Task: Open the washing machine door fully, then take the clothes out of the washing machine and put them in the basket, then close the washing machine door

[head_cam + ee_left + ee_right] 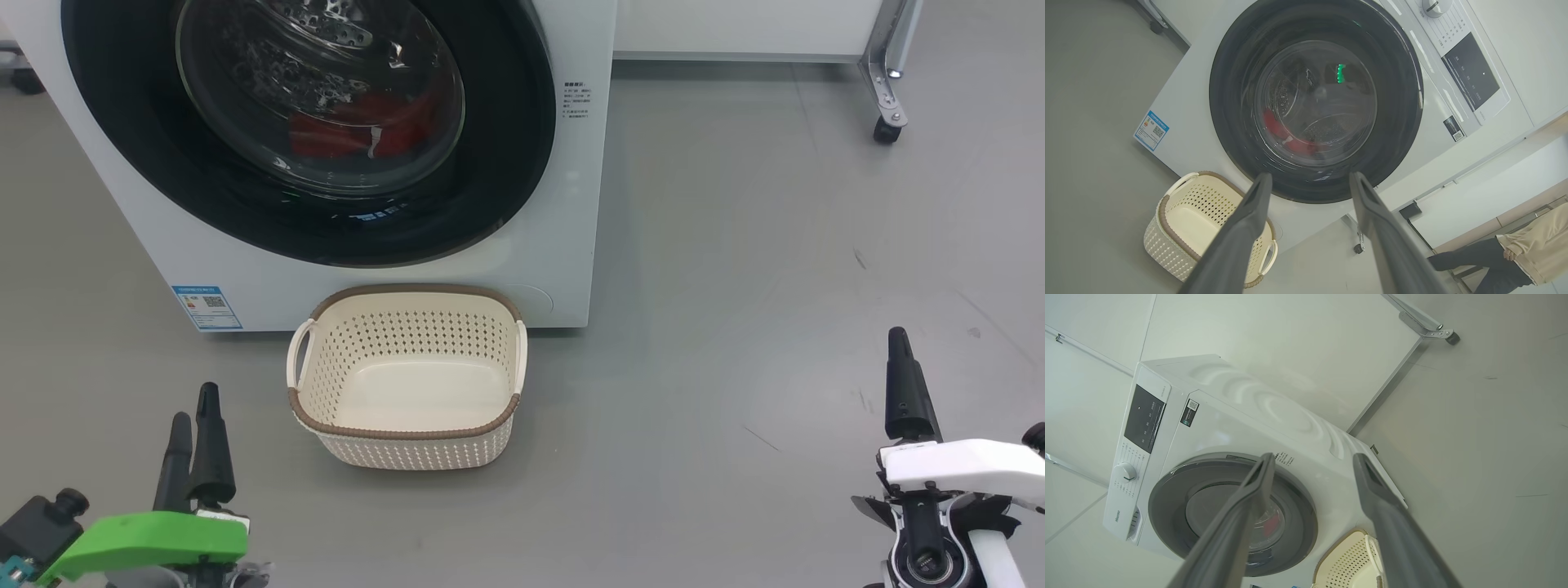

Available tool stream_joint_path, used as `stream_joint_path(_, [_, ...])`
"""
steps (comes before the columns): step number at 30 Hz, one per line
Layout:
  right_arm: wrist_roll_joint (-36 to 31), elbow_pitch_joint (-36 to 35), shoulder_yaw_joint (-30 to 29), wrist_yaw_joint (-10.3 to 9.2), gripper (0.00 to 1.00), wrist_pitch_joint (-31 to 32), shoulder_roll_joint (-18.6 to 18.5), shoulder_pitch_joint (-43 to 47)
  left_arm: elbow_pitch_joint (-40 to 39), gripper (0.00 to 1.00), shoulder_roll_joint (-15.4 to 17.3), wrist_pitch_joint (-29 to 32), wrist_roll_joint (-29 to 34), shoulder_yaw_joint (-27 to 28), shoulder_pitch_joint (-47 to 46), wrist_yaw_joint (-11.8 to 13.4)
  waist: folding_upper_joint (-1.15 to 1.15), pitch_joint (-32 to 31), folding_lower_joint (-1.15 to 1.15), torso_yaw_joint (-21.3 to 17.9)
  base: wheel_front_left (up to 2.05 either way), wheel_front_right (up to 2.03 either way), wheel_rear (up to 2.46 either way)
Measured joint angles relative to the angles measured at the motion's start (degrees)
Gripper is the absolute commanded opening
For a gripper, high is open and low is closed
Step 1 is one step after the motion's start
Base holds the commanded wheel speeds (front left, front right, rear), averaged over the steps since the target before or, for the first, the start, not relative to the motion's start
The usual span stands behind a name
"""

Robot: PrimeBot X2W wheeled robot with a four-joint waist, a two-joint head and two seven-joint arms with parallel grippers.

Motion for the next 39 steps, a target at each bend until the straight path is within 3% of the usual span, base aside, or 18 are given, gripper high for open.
stream_joint_path(12, [-13.21,-1.29,0.08,-0.81,1.0,-2.16,-1.01,-0.49,-2.67,1.0,1.75,-2.47,22.93,-2.61,0.02,1.77,0.0,0.46,0.0,-0.1,0.0,0.0,0.0])
stream_joint_path(29, [-33.0,0.67,5.21,-3.15,1.0,-5.66,-3.1,-0.7,-2.81,1.0,1.62,-5.87,44.87,-7.65,0.31,5.86,0.0,0.64,0.0,-0.14,0.0,0.0,0.0])
stream_joint_path(39, [-42.03,3.2,7.23,-6.5,1.0,-7.48,-3.08,-0.81,0.19,1.0,1.63,-7.7,55.78,-10.55,1.45,8.66,0.0,0.54,0.0,-0.33,0.0,0.0,0.0])
